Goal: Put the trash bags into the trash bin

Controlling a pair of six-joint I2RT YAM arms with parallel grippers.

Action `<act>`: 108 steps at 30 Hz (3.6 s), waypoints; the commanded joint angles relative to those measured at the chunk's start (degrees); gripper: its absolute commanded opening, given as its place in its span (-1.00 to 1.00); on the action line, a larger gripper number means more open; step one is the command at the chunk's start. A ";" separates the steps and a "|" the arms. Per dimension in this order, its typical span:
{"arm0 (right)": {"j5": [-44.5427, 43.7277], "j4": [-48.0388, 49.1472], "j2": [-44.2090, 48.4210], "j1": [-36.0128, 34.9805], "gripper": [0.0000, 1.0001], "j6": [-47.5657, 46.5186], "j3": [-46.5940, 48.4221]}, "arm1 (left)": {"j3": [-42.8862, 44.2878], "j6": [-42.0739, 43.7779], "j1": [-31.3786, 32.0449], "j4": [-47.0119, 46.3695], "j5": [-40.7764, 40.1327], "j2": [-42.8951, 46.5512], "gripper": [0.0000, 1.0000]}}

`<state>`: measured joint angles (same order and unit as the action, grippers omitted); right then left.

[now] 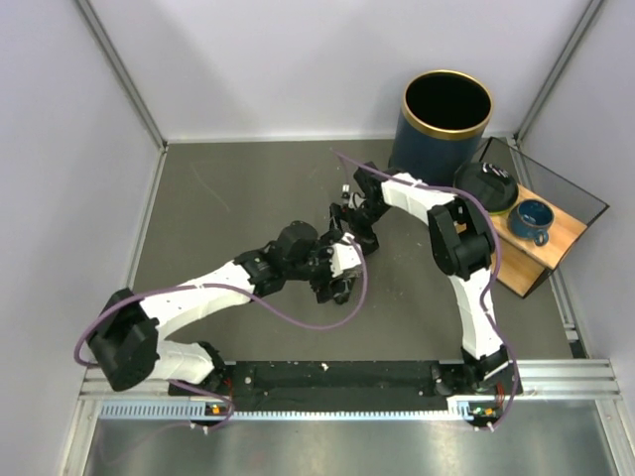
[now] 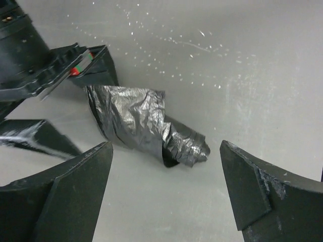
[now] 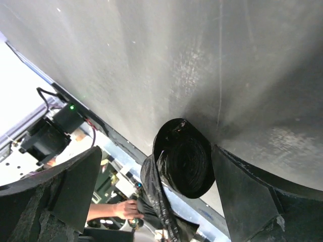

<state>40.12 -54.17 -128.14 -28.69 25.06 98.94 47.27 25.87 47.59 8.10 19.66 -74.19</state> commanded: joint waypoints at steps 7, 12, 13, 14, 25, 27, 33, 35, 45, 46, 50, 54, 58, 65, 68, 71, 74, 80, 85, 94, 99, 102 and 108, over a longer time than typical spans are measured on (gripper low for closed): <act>3.99 0.73 0.34 3.29 0.84 0.86 2.40 | 8.72 -11.52 1.45 -2.37 -5.16 -10.26 0.98; 5.58 1.26 0.43 3.37 0.83 1.40 1.61 | 12.14 -14.08 1.63 -2.65 -5.77 -15.71 0.98; 5.85 1.26 0.69 3.46 0.83 1.57 1.35 | 12.84 -14.53 1.63 -2.74 -6.03 -16.76 0.98; 6.28 1.26 0.78 3.55 0.82 1.75 1.09 | 13.11 -14.88 1.71 -2.65 -6.30 -17.21 0.98; 16.04 3.63 2.98 3.55 0.77 4.91 -1.90 | 13.64 -17.34 1.71 -3.53 -14.03 -21.08 0.83; 17.53 3.99 3.15 3.55 0.76 5.44 -2.52 | 13.73 -18.47 1.63 -3.53 -15.35 -21.34 0.59; 16.67 4.43 4.03 3.20 0.74 4.56 -1.47 | 13.47 -21.46 -0.91 -1.42 -18.08 -20.73 -0.54; 15.70 4.51 3.86 3.20 0.74 3.86 0.28 | 12.85 -22.43 -2.06 -0.46 -17.56 -19.94 -0.71; 8.38 4.34 6.92 6.18 0.70 -12.56 8.21 | 5.83 -37.55 -13.66 0.16 -9.74 -11.86 -1.00; 8.57 4.34 9.89 6.62 0.70 -14.58 6.64 | 5.47 -38.17 -14.10 0.08 -9.55 -11.42 -1.00; 7.27 3.46 20.77 6.71 0.63 -27.57 -6.95 | 3.45 -42.82 -17.52 -0.10 -8.76 -9.04 -1.00; 4.19 1.18 31.26 5.05 0.41 -38.05 -18.85 | 1.87 -44.85 -19.82 0.43 -8.24 -6.85 -1.00; -1.52 0.12 36.37 1.45 0.40 -40.53 -26.67 | 0.20 -46.34 -22.88 -0.45 -6.22 -5.09 -1.00; -7.34 -1.28 33.31 4.25 0.69 -32.73 -27.48 | -2.79 -47.49 -27.99 -3.53 0.80 5.44 -1.00; -2.53 -2.60 30.15 6.45 0.81 -29.12 -27.74 | -1.92 -46.70 -28.08 -3.70 3.79 9.58 -1.00; 3.70 -1.82 28.12 6.89 0.85 -26.47 -28.71 | -1.48 -47.13 -28.08 -3.79 5.21 12.22 -1.00; 8.55 0.72 26.54 6.80 0.86 -22.26 -30.46 | -0.86 -48.37 -28.08 -2.74 4.60 13.98 -1.00; 13.57 3.80 22.85 6.72 0.86 -17.33 -35.65 | -1.12 -48.72 -28.17 -0.80 0.21 16.80 -1.00; 12.62 10.04 22.14 5.84 0.83 -13.99 -36.36 | -1.56 -48.46 -28.52 -0.45 -0.32 18.56 -1.00; -1.78 15.76 26.43 -3.11 0.77 -20.02 -35.64 | -4.90 -50.04 -29.22 1.22 -1.64 21.90 -1.00; -12.07 15.76 28.73 -7.87 0.74 -22.33 -38.11 | -6.48 -50.91 -29.66 0.43 -1.82 22.08 -1.00; -15.33 16.20 28.30 -8.93 0.68 -21.37 -38.90 | -6.66 -51.62 -30.19 0.34 -1.82 21.72 -1.00; -18.58 15.24 28.55 -9.02 0.41 -23.12 -40.75 | -7.63 -51.53 -31.24 1.04 -1.64 22.78 -1.00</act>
<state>28.97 -39.51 -100.68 -37.41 4.99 60.47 40.51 -24.99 17.10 10.44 18.33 -52.86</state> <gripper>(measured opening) 0.736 0.011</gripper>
